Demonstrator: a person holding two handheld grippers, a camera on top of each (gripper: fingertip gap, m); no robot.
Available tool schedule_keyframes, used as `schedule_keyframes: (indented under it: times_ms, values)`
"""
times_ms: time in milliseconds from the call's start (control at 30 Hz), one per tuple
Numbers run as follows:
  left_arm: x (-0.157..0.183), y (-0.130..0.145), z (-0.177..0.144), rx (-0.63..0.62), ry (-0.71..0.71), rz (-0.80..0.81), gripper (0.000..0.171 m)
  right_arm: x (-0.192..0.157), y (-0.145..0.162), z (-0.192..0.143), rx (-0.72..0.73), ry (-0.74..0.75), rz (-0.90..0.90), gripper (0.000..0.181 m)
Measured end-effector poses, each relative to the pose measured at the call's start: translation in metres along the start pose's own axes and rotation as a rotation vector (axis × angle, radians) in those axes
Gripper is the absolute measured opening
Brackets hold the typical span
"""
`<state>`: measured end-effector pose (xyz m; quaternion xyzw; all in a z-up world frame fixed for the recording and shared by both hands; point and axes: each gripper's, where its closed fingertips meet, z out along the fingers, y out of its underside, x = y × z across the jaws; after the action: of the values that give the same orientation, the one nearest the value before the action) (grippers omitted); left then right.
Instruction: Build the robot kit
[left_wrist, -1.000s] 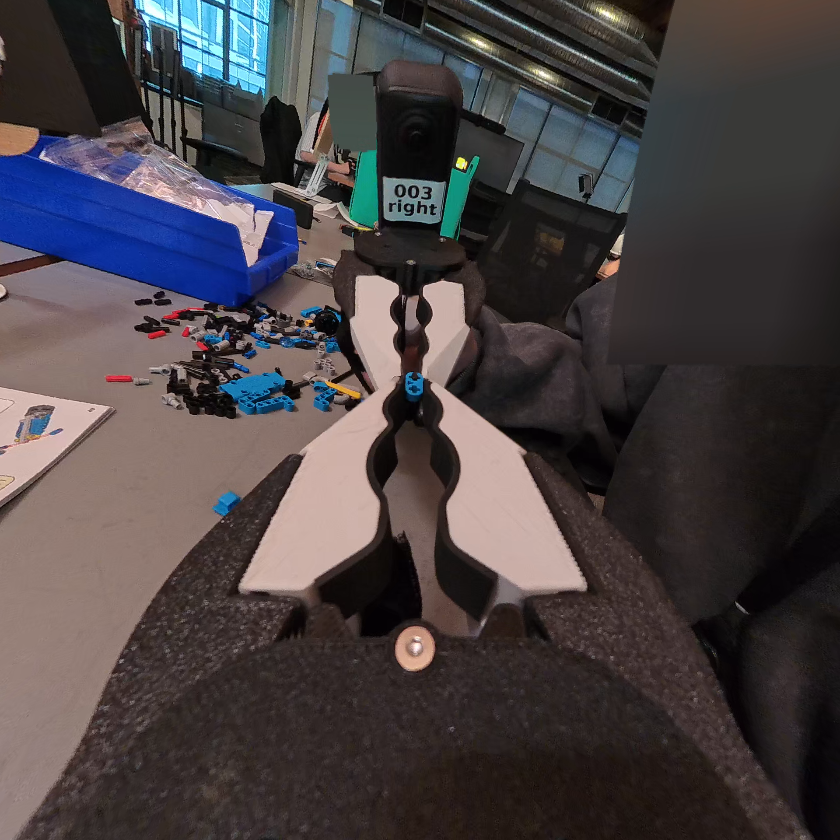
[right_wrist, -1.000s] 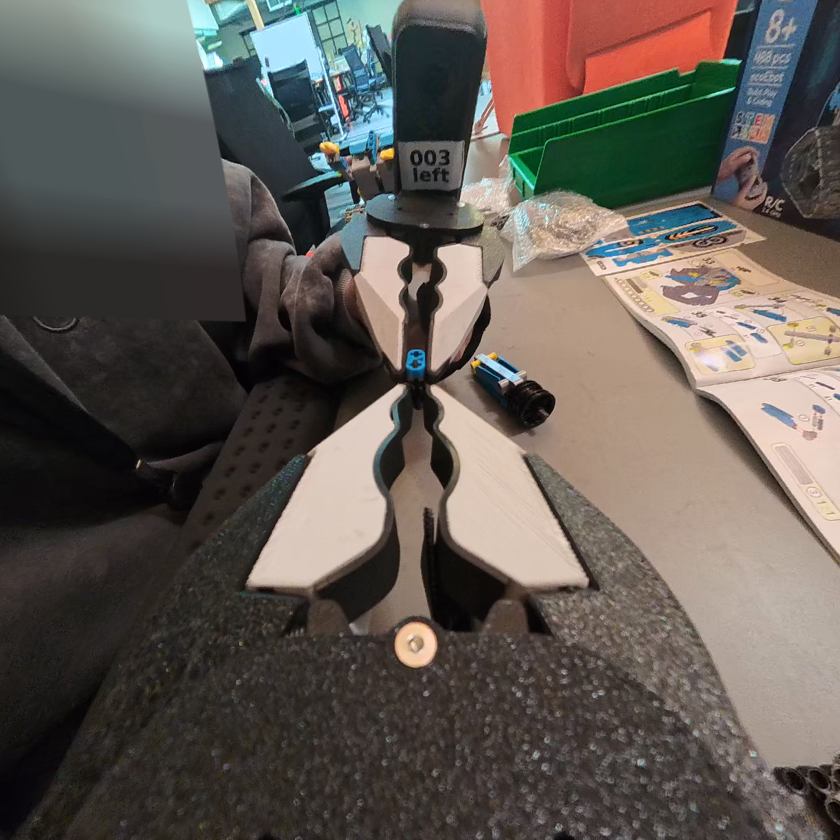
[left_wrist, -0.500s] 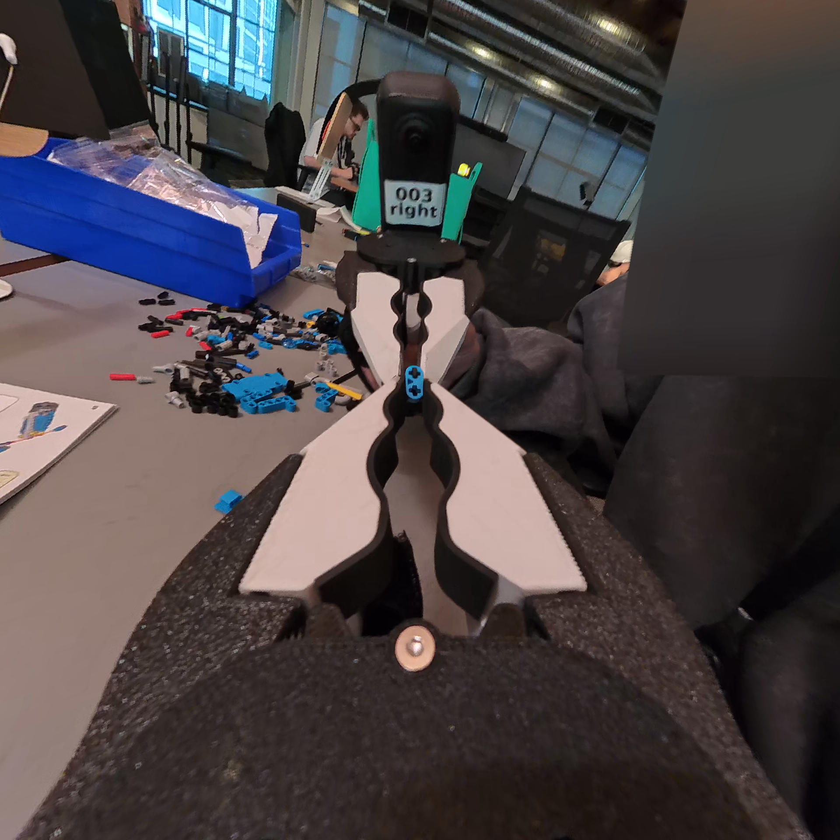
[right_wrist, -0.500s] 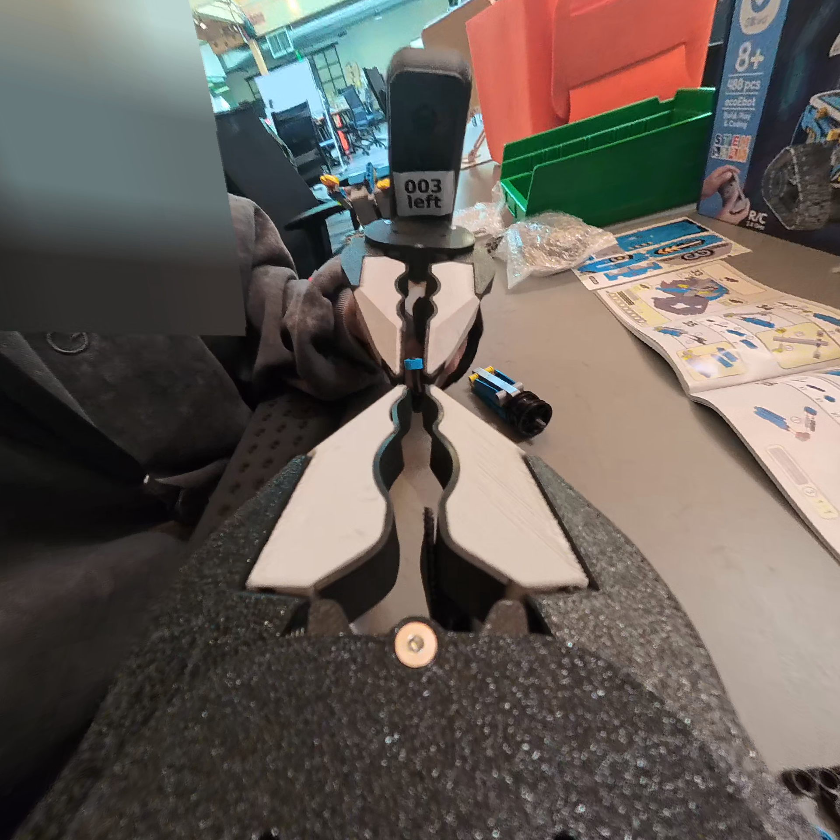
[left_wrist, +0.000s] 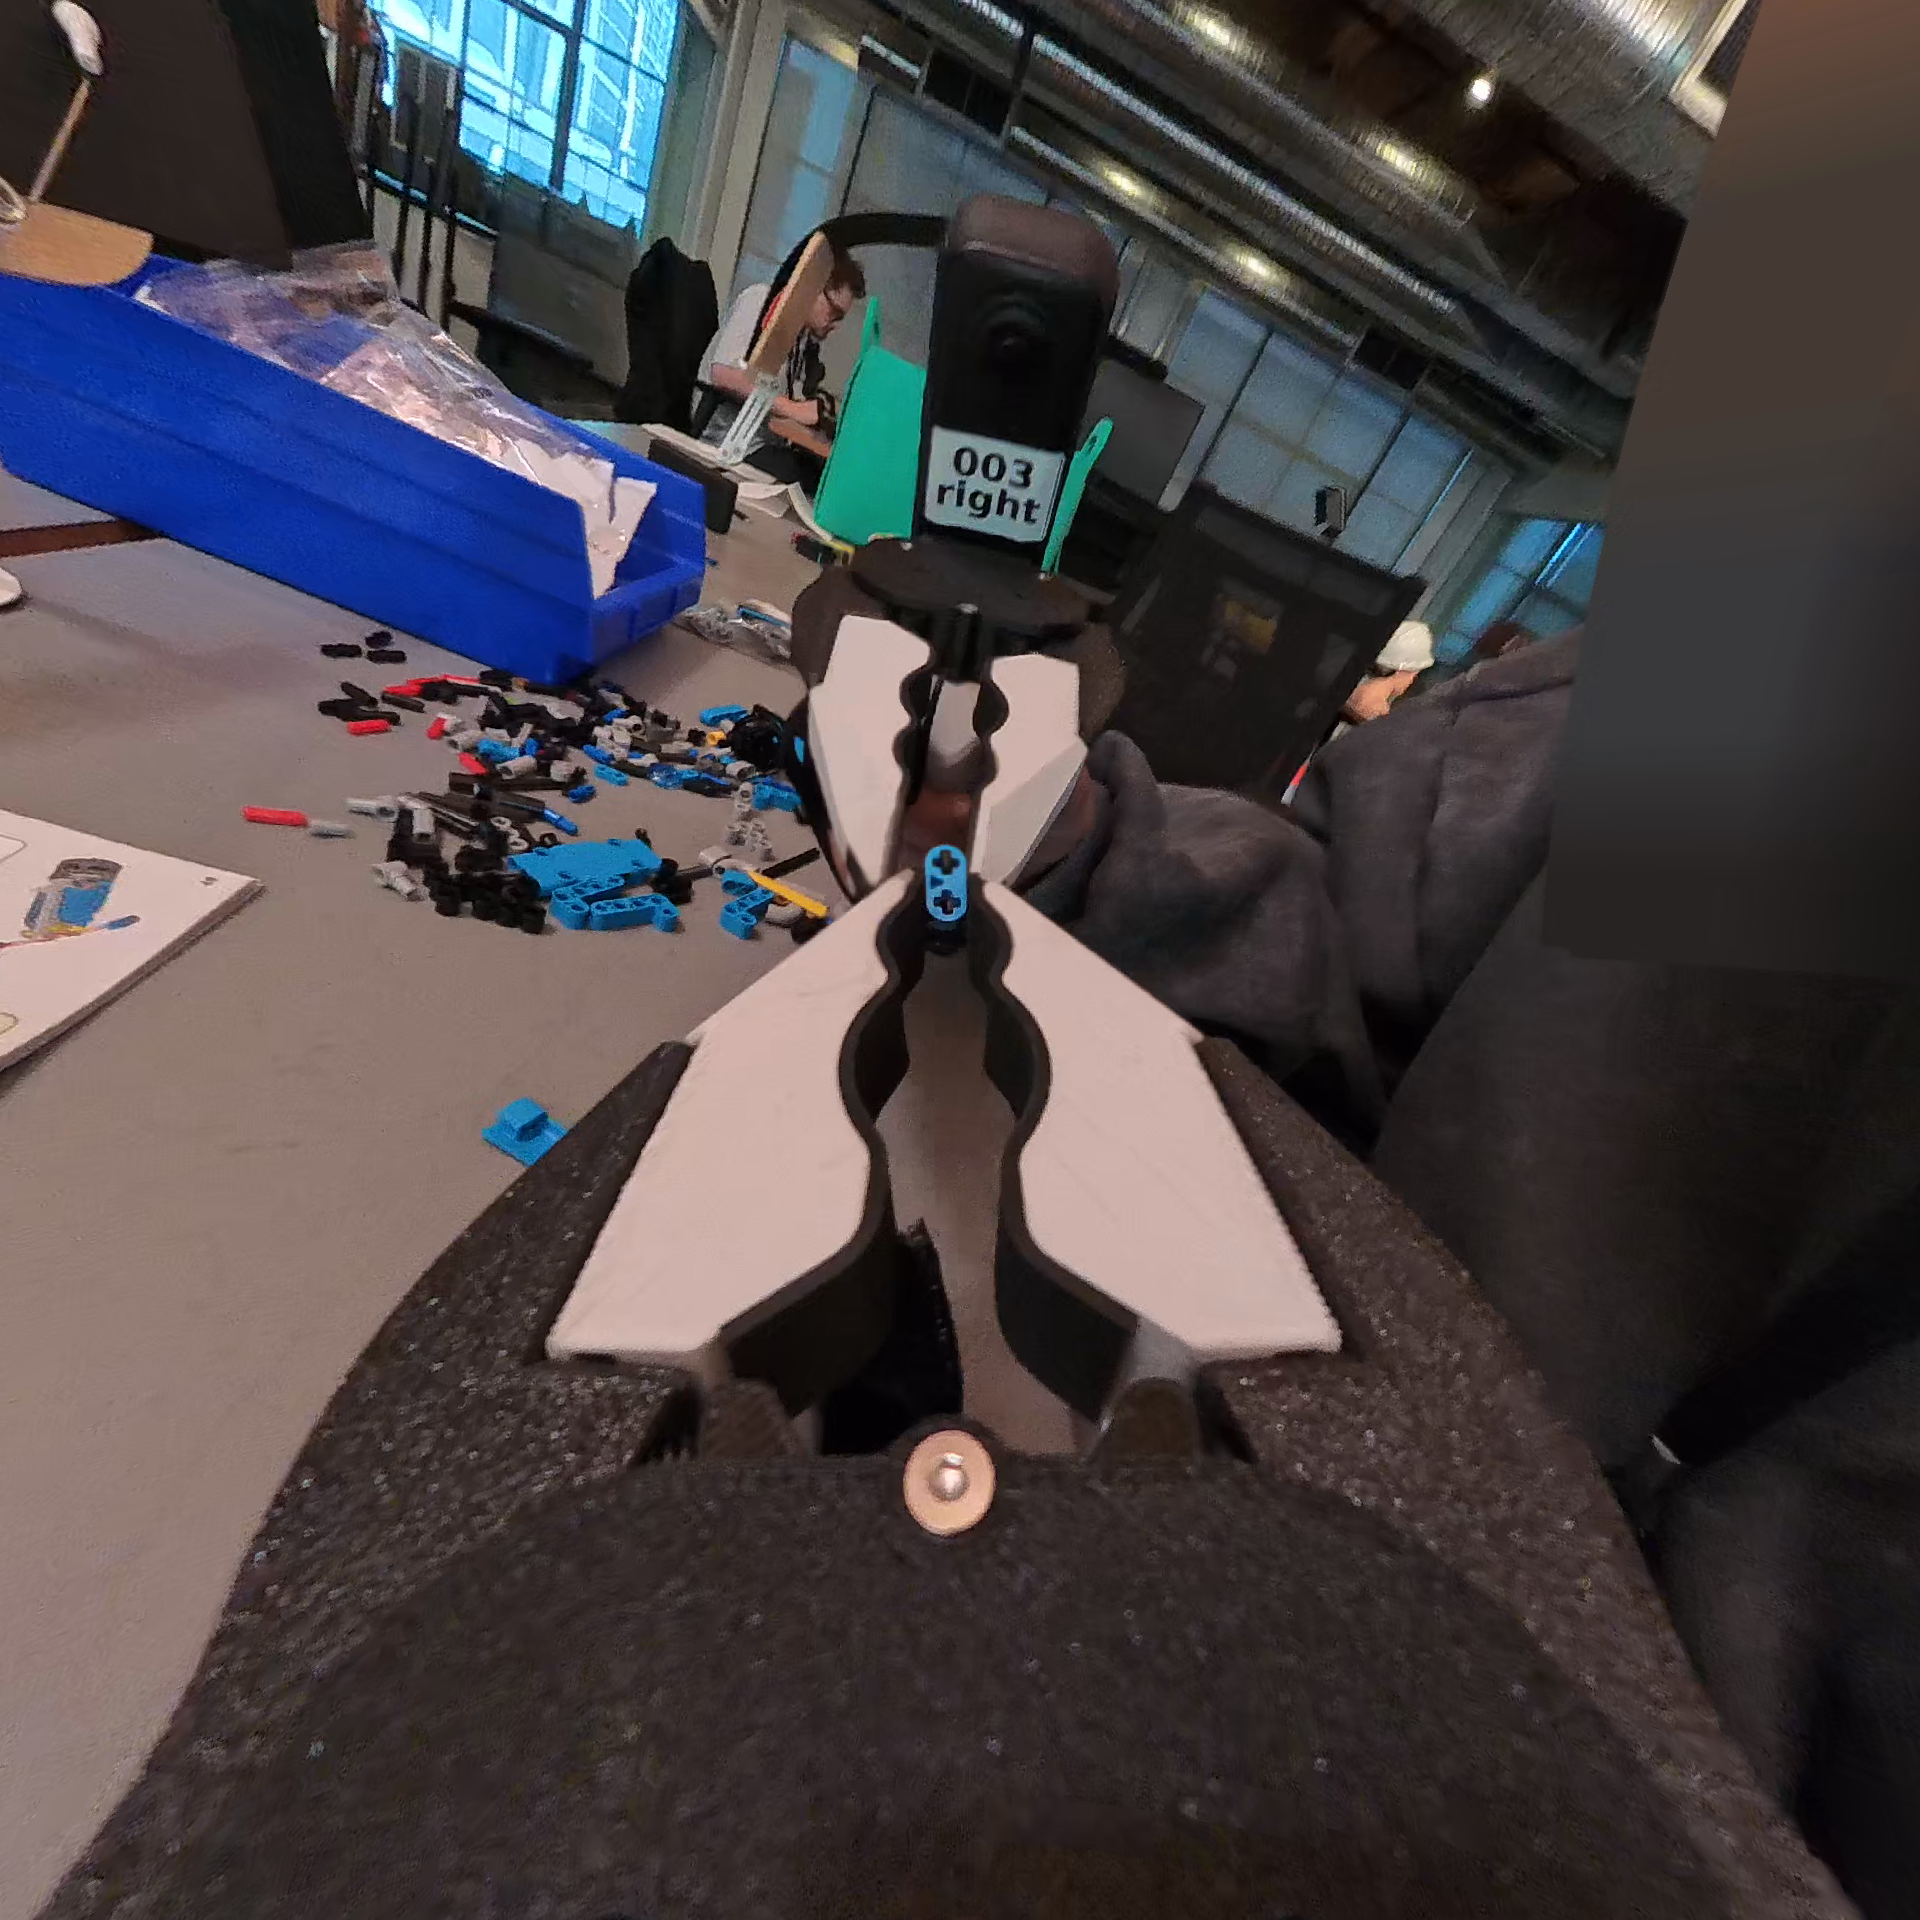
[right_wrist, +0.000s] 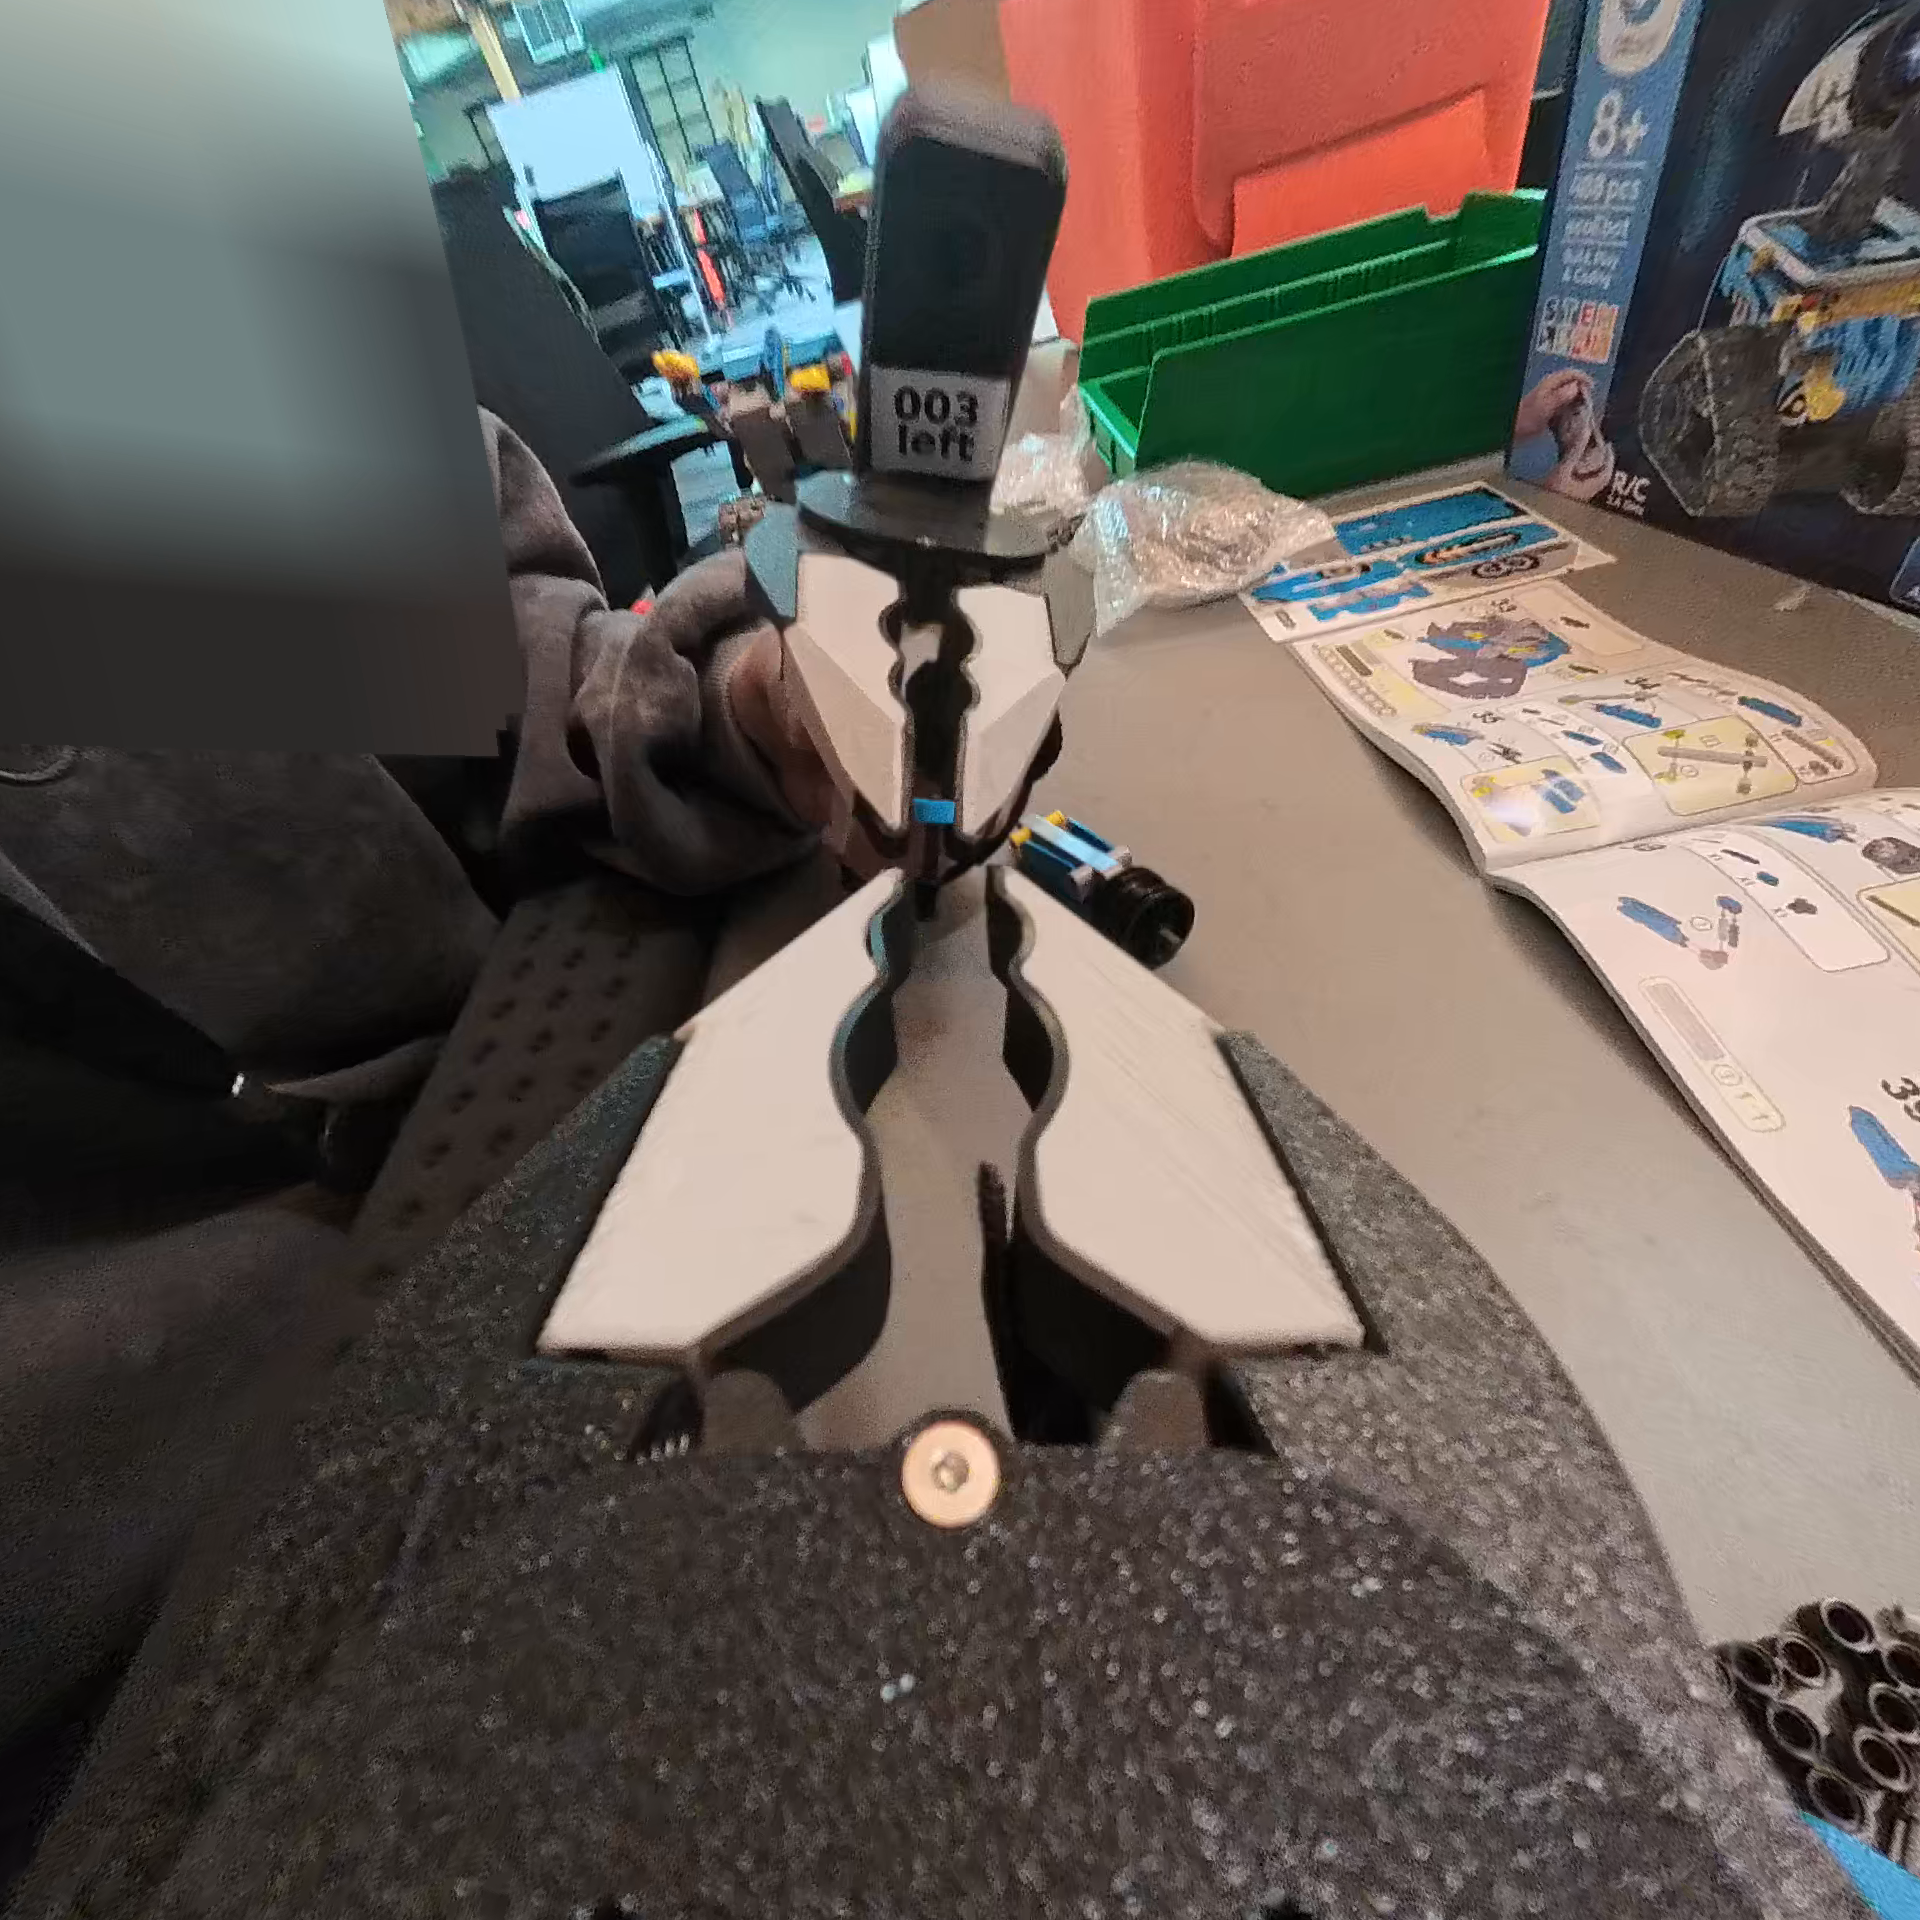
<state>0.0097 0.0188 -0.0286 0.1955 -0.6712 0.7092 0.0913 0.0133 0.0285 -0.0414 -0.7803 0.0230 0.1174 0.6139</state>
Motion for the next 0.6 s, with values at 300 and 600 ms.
schedule_keyframes:
  times_ms: [300,600]
  values:
    - [-0.004,0.002,0.001,-0.008,-0.016,-0.013,0.006,0.0,0.007,0.0,-0.041,-0.021,0.02,0.016]
    - [-0.016,0.039,0.005,-0.143,0.089,-0.462,0.006,0.009,0.042,0.01,-0.363,0.307,-0.561,0.039]
